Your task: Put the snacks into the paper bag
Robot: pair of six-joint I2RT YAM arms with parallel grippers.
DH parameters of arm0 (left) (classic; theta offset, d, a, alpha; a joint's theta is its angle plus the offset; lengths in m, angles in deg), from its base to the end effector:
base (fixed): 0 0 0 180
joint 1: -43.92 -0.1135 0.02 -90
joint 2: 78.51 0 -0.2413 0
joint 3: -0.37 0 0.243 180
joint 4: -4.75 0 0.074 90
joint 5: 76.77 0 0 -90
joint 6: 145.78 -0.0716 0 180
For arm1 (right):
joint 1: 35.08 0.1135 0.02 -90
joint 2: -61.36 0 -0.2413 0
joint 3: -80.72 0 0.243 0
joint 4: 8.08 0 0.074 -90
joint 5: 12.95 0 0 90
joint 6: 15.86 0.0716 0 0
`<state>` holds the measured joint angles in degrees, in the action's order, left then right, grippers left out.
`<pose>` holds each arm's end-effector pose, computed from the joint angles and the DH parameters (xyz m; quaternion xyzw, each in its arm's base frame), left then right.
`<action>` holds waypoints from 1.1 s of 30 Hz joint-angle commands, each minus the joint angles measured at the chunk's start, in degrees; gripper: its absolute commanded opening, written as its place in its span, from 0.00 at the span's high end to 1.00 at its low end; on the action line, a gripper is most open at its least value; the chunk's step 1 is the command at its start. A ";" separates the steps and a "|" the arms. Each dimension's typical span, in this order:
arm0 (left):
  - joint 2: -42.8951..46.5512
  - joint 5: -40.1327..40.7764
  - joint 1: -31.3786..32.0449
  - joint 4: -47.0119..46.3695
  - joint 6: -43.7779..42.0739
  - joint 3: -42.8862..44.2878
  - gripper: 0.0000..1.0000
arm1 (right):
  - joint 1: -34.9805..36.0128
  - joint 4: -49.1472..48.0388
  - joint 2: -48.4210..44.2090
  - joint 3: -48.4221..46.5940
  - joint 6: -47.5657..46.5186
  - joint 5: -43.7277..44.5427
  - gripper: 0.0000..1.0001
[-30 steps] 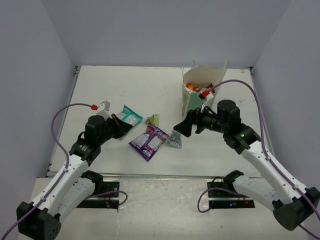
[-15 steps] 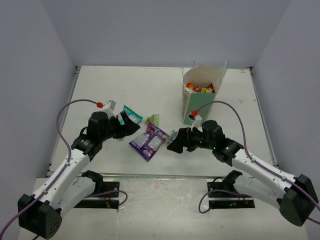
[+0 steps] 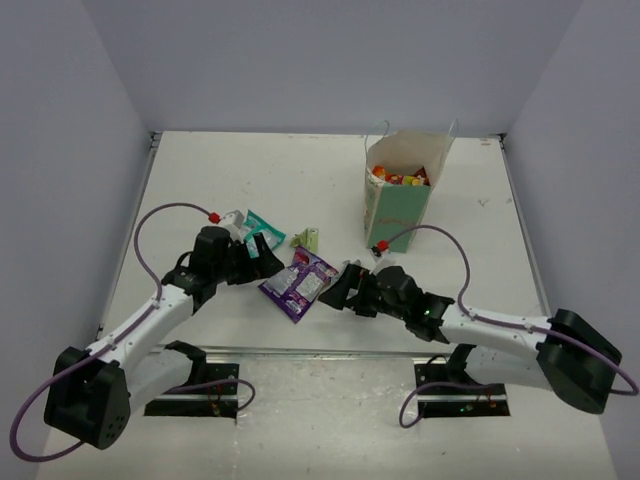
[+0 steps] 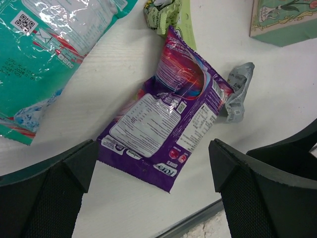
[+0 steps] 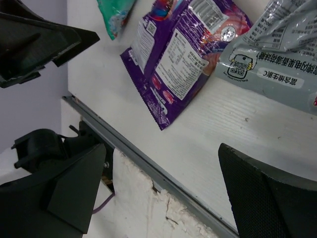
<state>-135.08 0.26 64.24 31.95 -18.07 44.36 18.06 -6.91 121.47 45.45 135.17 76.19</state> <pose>0.2145 -0.0966 0.1700 -0.0886 0.8966 -0.2939 0.3191 0.1498 0.2016 0.1568 0.0544 0.8463 0.4482 0.2826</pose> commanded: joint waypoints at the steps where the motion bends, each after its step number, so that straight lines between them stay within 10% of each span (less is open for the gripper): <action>1: -3.52 -0.47 -0.28 -5.87 -2.12 -0.59 0.00 | 2.39 -6.64 7.10 -3.37 4.53 2.62 0.01; 33: -24.02 -9.44 -1.77 -21.87 -2.47 -5.34 0.05 | 4.51 -14.03 32.08 -17.17 3.83 5.35 0.01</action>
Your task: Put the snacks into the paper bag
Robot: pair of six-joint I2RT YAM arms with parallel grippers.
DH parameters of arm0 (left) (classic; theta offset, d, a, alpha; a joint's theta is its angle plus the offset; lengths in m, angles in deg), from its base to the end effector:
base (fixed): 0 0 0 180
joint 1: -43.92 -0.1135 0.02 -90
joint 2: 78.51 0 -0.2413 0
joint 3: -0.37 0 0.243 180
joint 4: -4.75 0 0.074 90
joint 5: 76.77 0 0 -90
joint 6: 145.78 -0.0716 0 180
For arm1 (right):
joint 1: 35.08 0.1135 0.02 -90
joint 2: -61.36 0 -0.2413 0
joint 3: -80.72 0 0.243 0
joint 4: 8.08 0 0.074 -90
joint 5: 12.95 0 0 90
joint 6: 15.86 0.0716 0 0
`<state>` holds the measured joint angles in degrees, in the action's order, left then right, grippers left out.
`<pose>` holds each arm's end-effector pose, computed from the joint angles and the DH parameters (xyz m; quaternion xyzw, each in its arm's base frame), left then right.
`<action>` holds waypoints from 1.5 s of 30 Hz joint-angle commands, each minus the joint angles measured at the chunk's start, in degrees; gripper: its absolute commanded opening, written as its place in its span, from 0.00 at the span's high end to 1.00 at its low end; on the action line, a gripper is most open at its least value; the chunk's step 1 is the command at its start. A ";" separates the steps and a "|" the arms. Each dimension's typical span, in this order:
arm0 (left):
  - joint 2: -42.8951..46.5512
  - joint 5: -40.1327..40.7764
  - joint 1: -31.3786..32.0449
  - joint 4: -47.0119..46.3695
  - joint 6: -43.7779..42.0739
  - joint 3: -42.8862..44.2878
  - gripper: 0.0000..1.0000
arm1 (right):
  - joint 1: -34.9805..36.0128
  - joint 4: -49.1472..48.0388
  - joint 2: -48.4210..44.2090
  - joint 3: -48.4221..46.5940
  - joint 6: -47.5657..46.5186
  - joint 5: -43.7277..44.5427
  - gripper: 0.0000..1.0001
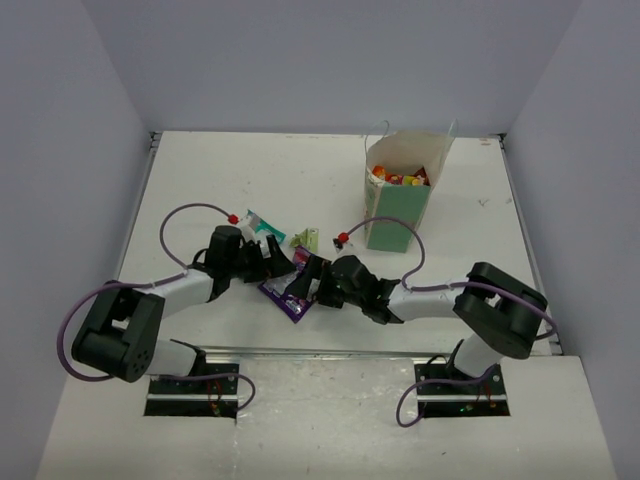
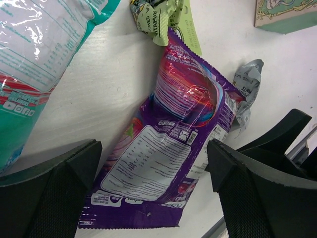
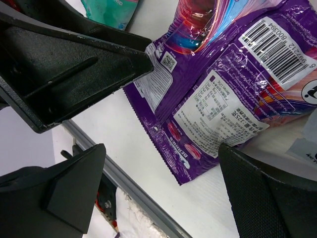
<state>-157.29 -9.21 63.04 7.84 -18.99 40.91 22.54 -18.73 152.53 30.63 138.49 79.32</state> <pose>0.2454 -0.1140 0.1072 -0.0580 0.8954 -0.3461 0.2739 0.1810 0.2802 0.1214 0.0608 0.8657 0.4260 0.2559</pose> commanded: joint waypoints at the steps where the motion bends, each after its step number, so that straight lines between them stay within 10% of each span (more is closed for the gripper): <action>1: -1.81 -0.41 -0.57 1.98 -1.38 -2.33 0.06 | -0.06 -2.30 1.28 -2.35 0.59 2.13 0.01; 6: -2.25 -1.64 -0.57 0.04 -0.59 -3.74 0.18 | -0.06 -4.74 2.69 -2.09 1.12 1.87 0.01; 20: 0.29 -2.44 -0.57 2.58 -0.76 -3.48 0.99 | 0.03 -6.43 2.78 -2.18 -0.28 -0.07 0.01; 35: 25.60 6.52 -0.13 29.98 -7.88 18.56 1.00 | 0.21 9.03 -30.51 7.83 -13.20 10.56 0.01; 45: 23.16 15.91 12.07 33.00 -6.65 41.24 1.00 | 0.21 29.58 -56.09 9.51 -17.78 23.48 0.01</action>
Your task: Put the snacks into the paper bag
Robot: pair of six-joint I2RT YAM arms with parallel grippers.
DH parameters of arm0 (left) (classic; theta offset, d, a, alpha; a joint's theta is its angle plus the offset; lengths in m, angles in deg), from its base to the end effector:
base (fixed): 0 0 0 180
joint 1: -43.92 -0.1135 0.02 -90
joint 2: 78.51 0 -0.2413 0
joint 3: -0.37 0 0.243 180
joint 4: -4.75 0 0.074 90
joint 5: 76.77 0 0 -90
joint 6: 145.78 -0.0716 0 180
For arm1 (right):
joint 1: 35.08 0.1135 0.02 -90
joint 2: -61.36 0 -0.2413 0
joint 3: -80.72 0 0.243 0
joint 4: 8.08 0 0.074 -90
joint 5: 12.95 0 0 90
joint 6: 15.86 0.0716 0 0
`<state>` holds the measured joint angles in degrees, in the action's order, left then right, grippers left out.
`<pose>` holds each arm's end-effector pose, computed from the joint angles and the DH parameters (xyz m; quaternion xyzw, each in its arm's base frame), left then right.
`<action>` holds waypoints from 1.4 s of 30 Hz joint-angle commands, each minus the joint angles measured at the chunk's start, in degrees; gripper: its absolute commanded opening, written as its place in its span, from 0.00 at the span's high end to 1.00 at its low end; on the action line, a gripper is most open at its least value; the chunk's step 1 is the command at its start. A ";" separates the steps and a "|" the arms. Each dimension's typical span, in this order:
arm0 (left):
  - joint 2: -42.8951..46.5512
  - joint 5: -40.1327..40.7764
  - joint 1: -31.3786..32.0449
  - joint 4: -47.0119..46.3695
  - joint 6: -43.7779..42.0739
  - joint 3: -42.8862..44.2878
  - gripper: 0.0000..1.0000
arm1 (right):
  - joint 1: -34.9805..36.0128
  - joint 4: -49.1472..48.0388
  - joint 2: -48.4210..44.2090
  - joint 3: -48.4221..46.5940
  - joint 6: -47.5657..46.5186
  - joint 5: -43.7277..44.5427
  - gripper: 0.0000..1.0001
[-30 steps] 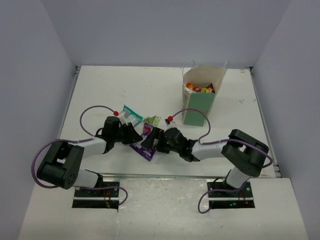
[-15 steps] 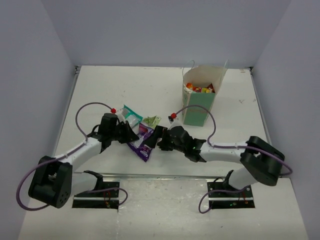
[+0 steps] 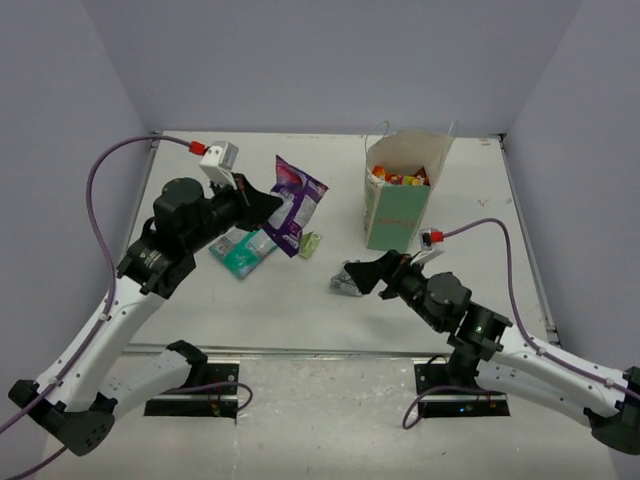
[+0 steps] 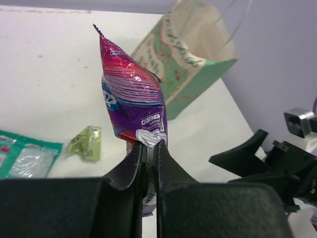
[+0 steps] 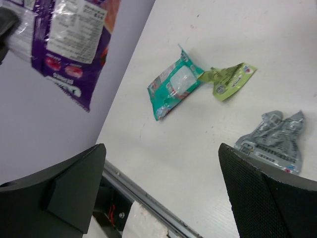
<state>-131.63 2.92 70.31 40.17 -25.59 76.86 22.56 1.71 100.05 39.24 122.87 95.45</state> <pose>0.2089 -0.1179 0.3727 0.0308 0.7757 -0.3584 0.5185 0.1343 0.1697 0.2589 0.0482 0.7453 0.4519 0.4878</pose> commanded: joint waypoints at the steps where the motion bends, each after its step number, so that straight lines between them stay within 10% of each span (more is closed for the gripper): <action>1: -4.25 3.89 7.42 0.06 0.73 6.44 1.00 | 0.10 10.48 -4.85 1.42 -1.80 8.14 0.01; 12: -22.45 14.16 26.60 -3.20 -5.93 29.89 1.00 | 0.01 19.01 -20.15 9.51 6.64 14.48 0.01; 23: -42.05 20.85 27.22 -3.10 -11.91 51.43 1.00 | 0.01 21.30 -18.75 8.02 6.65 13.43 0.01; 42: -56.29 27.80 26.35 -21.55 -19.03 57.87 1.00 | -0.08 19.28 -20.68 9.25 6.03 11.75 0.01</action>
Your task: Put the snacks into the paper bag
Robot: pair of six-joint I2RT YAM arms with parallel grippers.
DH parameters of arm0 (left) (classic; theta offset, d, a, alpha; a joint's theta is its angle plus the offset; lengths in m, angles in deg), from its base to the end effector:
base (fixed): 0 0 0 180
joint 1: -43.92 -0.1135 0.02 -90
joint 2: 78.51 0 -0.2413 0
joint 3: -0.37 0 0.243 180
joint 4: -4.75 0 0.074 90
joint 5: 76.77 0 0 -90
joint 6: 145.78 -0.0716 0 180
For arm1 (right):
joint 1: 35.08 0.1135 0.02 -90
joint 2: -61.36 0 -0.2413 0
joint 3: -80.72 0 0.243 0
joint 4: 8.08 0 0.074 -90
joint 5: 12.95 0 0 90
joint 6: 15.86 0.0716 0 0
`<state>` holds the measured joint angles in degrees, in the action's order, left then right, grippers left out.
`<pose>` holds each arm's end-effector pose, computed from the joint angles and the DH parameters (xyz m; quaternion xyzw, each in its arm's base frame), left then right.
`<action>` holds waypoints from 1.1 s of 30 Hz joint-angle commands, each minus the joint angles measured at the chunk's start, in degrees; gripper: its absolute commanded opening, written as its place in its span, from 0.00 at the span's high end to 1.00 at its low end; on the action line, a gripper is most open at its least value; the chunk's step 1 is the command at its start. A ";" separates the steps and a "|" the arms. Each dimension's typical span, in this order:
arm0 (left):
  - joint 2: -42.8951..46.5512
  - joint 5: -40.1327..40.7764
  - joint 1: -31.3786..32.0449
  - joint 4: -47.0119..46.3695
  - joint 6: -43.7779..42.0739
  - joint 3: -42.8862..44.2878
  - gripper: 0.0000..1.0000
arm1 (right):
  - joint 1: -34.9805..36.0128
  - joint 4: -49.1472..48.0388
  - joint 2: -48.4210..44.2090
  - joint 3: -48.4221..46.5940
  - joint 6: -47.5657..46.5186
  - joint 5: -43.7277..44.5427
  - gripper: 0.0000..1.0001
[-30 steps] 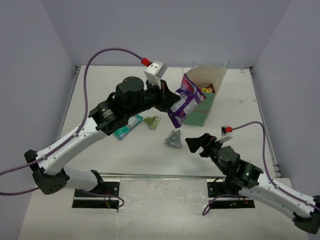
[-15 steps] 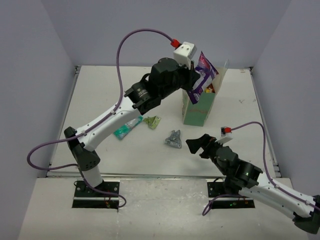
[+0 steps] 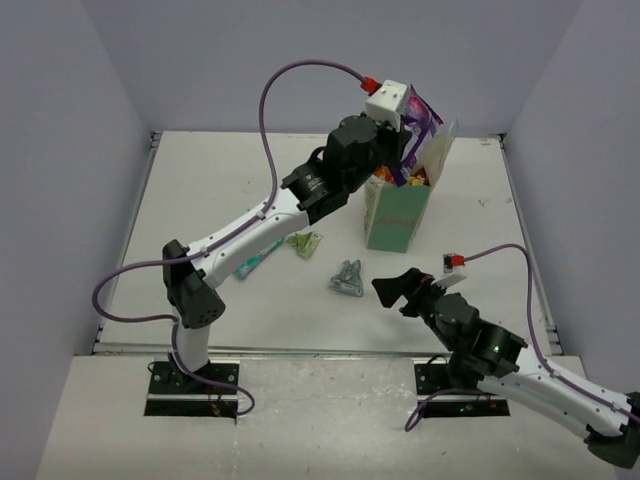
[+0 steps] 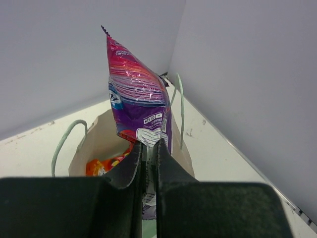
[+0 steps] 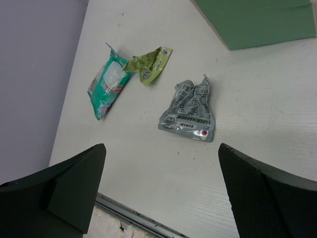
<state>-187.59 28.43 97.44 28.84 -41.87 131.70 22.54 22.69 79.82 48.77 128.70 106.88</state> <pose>0.2926 -0.3642 0.4290 0.1547 0.7011 -0.3037 0.6263 0.1144 0.1138 0.2062 0.1318 0.7820 0.3598 0.4916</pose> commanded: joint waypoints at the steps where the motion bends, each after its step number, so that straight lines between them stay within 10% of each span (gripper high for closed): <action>1: -0.61 2.29 -0.96 -11.98 -2.84 3.03 1.00 | 0.03 -1.70 -0.35 -0.28 0.19 0.24 0.01; 14: -4.74 -1.05 -3.59 -14.90 -1.96 3.21 0.98 | 0.03 -2.41 1.58 -1.33 -0.51 0.06 0.01; 25: 4.04 -4.21 -4.03 -15.96 -1.78 -5.85 0.10 | -0.06 -4.77 5.18 -2.04 -0.95 -1.17 0.01; 33: 19.41 0.17 -5.61 -1.48 -0.56 -10.30 0.00 | 0.03 -9.60 12.47 -5.37 -8.05 -5.38 0.01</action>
<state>-178.69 25.11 93.02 22.53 -42.94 124.36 22.54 18.43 89.21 47.61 125.45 103.80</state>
